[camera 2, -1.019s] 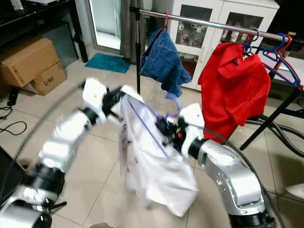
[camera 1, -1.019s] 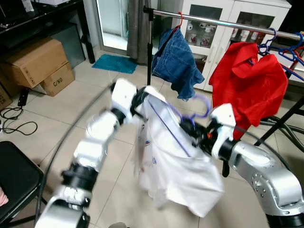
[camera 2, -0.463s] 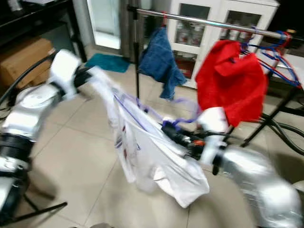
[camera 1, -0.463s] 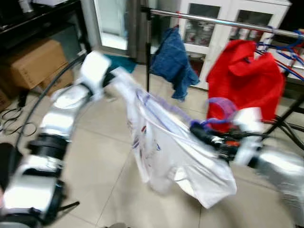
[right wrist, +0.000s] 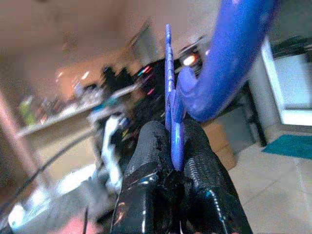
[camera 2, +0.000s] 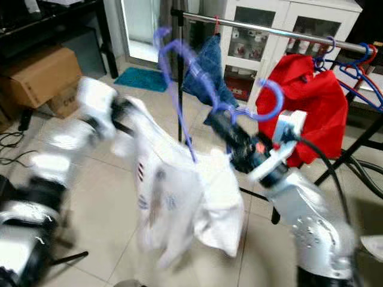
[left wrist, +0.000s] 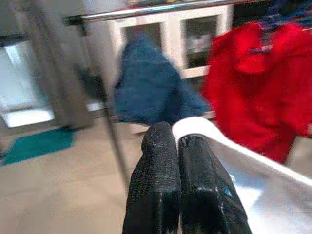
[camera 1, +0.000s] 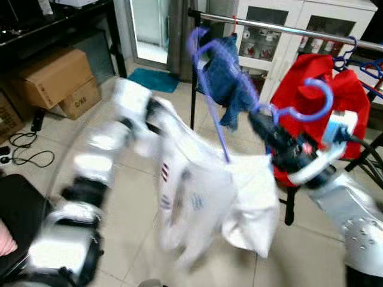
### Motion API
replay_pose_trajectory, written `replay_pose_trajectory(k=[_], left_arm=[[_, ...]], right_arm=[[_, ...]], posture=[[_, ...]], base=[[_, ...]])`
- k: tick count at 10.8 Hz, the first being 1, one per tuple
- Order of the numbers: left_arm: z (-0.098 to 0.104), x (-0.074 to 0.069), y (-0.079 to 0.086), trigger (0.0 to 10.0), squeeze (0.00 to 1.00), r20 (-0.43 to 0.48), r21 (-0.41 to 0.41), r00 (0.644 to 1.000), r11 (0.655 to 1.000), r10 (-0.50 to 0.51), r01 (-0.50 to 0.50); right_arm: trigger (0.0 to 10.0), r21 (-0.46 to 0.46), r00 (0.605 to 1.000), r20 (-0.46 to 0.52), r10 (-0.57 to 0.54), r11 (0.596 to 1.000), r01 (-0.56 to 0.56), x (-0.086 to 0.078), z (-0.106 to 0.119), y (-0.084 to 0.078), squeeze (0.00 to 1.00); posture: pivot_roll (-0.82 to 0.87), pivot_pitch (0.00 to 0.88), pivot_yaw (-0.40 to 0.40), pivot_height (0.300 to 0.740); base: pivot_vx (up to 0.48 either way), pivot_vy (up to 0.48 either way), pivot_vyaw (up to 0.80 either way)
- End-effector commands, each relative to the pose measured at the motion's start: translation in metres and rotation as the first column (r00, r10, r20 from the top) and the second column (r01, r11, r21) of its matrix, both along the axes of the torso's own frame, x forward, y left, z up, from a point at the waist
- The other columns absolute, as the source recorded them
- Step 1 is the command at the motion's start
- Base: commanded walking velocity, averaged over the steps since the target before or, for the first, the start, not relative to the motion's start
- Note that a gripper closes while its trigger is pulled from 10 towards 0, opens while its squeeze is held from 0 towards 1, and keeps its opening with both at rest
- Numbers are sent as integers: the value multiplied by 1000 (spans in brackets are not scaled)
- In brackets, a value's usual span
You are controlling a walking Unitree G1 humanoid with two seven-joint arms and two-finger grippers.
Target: Hang hanger
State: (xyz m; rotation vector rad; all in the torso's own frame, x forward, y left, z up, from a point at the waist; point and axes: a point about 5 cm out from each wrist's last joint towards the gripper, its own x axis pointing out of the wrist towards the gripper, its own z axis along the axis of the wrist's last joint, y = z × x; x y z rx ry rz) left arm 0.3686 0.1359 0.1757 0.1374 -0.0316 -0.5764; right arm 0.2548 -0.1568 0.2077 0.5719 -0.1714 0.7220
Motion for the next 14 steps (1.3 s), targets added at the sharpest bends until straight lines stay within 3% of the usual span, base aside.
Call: replay_pose_trajectory(k=[1,3,4,5,6,8,9,10,11,12,13,14], left_arm=[[10,-9,-30,0,0,36,-49,993,992,-117,118],[6,-34,-71,0,0,20,-107,965,959,-262,262],[5,-44,-80,0,0,12,-119,954,947,-300,299],[6,-49,-84,0,0,14,-130,950,942,-311,310],[14,-57,-89,0,0,38,-185,948,930,-316,317],[14,-58,-83,0,0,30,-194,957,938,-288,289],[13,-61,-73,0,0,19,-198,965,945,-260,259],[19,-62,-69,0,0,27,-250,970,937,-243,242],[30,-62,-66,0,0,60,-352,971,905,-232,238],[54,-65,-59,0,0,129,-533,966,806,-222,257],[71,-68,-53,0,0,190,-622,956,726,-222,293],[83,-69,-47,0,0,233,-663,947,676,-221,321]], right_arm=[[10000,62,998,-13,-63,996,64,6,3,-1,0],[10000,163,977,-74,-202,964,211,20,5,-2,0],[10000,208,951,-115,-286,929,305,28,5,-9,0],[10000,204,932,-135,-337,911,359,31,3,-13,0],[10000,123,892,-122,-434,886,448,35,-1,-20,0],[10000,167,854,-138,-502,838,520,35,0,-29,0],[10000,39,764,-76,-640,764,644,37,-3,-43,0],[10000,-220,758,153,-634,726,652,37,-3,-35,0],[10000,-136,788,80,-611,776,616,37,-4,-31,0],[10000,15,767,-50,-639,768,640,37,-7,-34,0],[10000,-99,762,37,-646,757,646,38,-10,-31,0],[10000,-158,757,85,-648,741,652,39,-13,-28,0]], posture=[[74,0,16,740],[75,0,19,740],[77,0,22,740],[81,0,20,740],[84,0,21,740],[91,0,18,740],[92,0,22,740],[92,0,24,740],[92,0,26,740],[95,0,23,740],[96,0,22,740],[100,0,24,740]], base=[[0,0,0],[0,0,0],[0,0,0],[0,0,0],[0,0,0],[0,0,0],[0,0,0],[0,0,0],[0,0,0],[0,0,0],[0,0,0],[0,0,0]])
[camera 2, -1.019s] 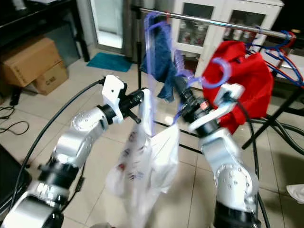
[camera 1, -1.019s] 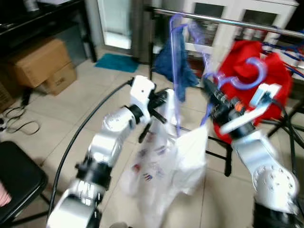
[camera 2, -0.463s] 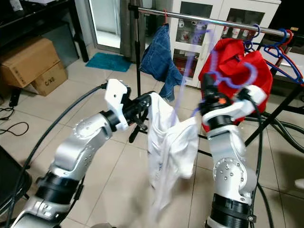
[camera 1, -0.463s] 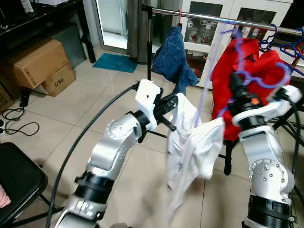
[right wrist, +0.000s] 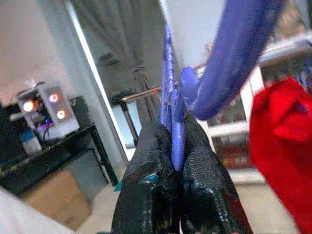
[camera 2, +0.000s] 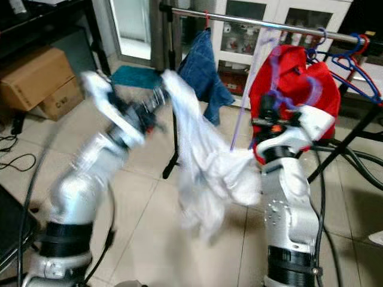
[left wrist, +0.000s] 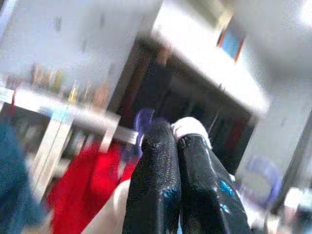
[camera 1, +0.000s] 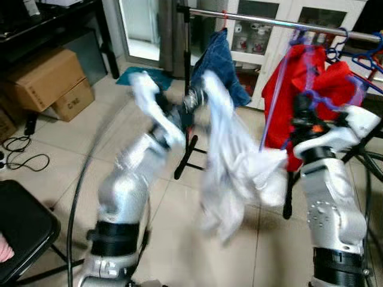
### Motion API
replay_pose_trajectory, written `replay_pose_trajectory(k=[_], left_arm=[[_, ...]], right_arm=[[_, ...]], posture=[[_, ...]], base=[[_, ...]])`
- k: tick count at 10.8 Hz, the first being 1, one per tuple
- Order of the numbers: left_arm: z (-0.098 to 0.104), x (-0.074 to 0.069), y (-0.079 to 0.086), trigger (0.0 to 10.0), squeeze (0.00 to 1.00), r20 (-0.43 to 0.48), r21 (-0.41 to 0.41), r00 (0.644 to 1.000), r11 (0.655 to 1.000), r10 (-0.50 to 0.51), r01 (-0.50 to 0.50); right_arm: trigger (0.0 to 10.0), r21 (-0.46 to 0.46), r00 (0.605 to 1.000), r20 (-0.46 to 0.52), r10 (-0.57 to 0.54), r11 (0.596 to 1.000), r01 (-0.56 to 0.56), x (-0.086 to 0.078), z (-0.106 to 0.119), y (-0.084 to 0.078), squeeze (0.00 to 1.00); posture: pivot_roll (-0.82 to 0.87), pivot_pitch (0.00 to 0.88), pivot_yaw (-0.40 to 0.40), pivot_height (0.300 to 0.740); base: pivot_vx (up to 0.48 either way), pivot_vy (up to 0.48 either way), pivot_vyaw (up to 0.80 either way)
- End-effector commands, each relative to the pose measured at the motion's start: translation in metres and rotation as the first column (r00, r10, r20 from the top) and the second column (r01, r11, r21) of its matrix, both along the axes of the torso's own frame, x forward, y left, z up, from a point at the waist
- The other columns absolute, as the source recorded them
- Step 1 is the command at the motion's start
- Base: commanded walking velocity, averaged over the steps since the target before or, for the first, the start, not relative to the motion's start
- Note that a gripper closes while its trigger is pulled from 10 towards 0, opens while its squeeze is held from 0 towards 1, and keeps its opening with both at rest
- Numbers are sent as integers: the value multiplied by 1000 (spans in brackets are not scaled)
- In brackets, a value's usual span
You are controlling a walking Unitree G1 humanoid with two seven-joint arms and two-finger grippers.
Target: Hang hanger
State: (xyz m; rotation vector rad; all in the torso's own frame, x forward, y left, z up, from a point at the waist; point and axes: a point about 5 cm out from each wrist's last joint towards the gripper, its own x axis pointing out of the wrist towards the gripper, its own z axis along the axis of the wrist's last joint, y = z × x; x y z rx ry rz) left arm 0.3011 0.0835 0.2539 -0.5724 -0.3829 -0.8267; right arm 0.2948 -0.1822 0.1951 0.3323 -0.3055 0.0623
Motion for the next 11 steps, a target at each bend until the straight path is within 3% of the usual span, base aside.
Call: replay_pose_trajectory(k=[1,2,3,4,5,6,7,8,9,10,11], left_arm=[[17,0,11,0,0,29,-91,999,996,15,-12],[22,1,17,0,0,23,-139,999,990,22,-19],[23,6,24,0,0,-29,-174,999,983,44,-48],[8,10,25,0,0,-90,-61,993,994,82,-88],[-4,9,24,0,0,-125,10,989,997,82,-81],[-15,4,20,0,0,-153,96,986,994,62,-48],[-32,-3,12,0,0,-205,209,979,977,2,42],[-43,-12,5,0,0,-238,253,969,958,-72,133],[-47,-15,3,0,0,-241,278,969,952,-62,130],[-55,-4,17,0,0,-275,340,956,940,105,-5],[-60,1,26,0,0,-282,381,942,922,183,-65]], right_arm=[[10000,16,999,-2,-41,999,41,0,-5,-3,0],[10000,-41,999,11,-30,999,30,2,-8,1,0],[10000,20,997,30,74,997,-75,2,-10,13,0],[10000,378,980,103,169,905,-196,1,-2,17,0],[10000,545,983,149,108,821,-173,4,3,8,0],[10000,722,982,191,2,677,-142,5,6,-10,0],[10000,804,973,226,-53,574,-156,4,6,-24,0],[10000,819,969,240,-57,548,-171,3,5,-29,0],[10000,750,975,223,-12,641,-163,4,7,-27,0],[10000,404,994,58,91,908,-107,5,1,-17,0],[10000,263,996,-2,93,961,-89,3,-4,-17,0]], posture=[[103,0,22,740],[104,0,24,740],[106,0,27,740],[108,0,33,740],[106,0,34,740],[108,0,36,740],[114,0,39,740],[112,0,41,740],[111,0,44,740],[109,0,44,740],[108,0,46,740]], base=[[0,0,0],[0,0,0],[0,0,0],[0,0,0],[0,0,0],[0,0,0],[0,0,0],[0,0,0],[0,0,0],[0,0,0],[0,0,0]])
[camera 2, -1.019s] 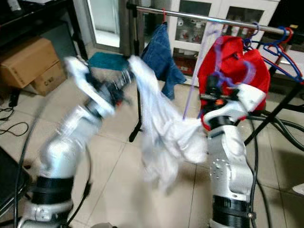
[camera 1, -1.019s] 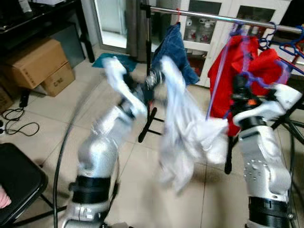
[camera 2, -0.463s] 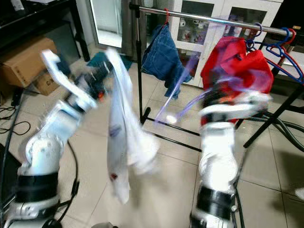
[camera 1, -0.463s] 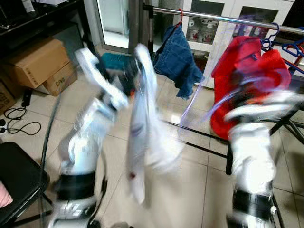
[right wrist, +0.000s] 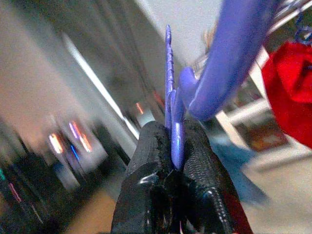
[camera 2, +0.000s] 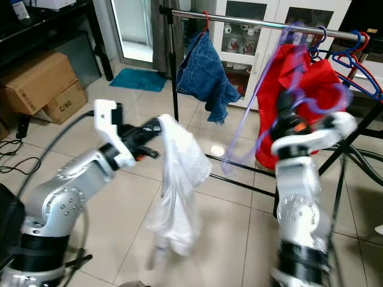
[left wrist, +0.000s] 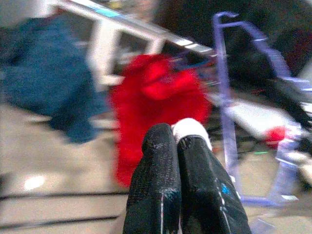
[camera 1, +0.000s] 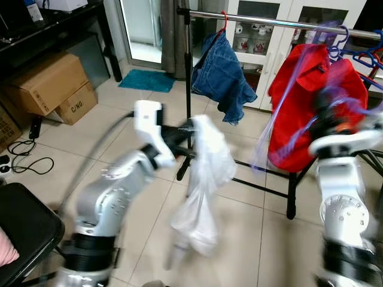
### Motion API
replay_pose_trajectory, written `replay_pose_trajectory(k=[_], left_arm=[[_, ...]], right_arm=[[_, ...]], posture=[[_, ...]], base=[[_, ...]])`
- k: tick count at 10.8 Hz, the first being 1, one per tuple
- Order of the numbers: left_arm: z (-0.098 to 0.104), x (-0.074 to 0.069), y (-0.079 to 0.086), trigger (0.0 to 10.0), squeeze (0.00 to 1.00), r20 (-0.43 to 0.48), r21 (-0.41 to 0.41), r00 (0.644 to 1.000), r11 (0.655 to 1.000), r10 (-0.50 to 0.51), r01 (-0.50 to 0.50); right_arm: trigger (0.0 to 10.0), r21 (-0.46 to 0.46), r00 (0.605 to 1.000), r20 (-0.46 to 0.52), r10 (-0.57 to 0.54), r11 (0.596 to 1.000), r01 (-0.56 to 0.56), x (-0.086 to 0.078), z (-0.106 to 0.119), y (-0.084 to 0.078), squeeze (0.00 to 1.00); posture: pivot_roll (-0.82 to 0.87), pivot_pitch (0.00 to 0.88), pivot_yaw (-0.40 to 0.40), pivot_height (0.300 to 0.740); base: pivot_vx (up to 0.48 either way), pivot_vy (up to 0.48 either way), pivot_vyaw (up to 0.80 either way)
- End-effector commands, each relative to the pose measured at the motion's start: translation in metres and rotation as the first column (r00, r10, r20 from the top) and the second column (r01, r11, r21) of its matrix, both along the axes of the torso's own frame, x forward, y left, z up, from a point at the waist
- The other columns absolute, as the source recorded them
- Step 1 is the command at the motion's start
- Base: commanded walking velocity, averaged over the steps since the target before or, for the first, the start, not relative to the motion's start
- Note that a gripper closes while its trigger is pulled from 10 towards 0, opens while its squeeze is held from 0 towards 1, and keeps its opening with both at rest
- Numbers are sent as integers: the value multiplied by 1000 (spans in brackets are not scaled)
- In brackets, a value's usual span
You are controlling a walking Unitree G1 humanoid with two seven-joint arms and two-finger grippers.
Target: Hang hanger
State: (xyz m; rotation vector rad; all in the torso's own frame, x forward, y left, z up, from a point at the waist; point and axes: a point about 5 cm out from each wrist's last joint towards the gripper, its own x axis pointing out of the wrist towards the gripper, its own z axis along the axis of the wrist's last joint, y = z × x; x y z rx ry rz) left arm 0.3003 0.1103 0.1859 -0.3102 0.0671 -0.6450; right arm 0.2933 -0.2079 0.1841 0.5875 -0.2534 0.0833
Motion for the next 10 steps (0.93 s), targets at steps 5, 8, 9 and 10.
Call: replay_pose_trajectory(k=[5,8,9,10], left_arm=[[-25,-8,27,10000,0,-19,215,983,961,184,-176],[-23,-8,30,10000,0,59,258,973,938,223,-230],[-20,-5,28,10000,0,74,259,972,937,224,-236],[-21,-6,28,10000,0,78,268,973,935,219,-232]], right_arm=[[10000,-550,951,-310,1,816,-180,-52,-37,-7,0],[10000,-467,912,-409,-23,864,-188,-58,-54,11,0],[10000,-466,914,-404,-20,865,-187,-56,-55,15,0],[10000,-465,914,-405,-11,863,-196,-55,-54,16,0]], posture=[[69,0,57,740],[67,0,56,740],[71,0,52,740],[70,0,51,740]], base=[[0,0,0],[0,0,-267],[0,0,-800],[0,0,-800]])
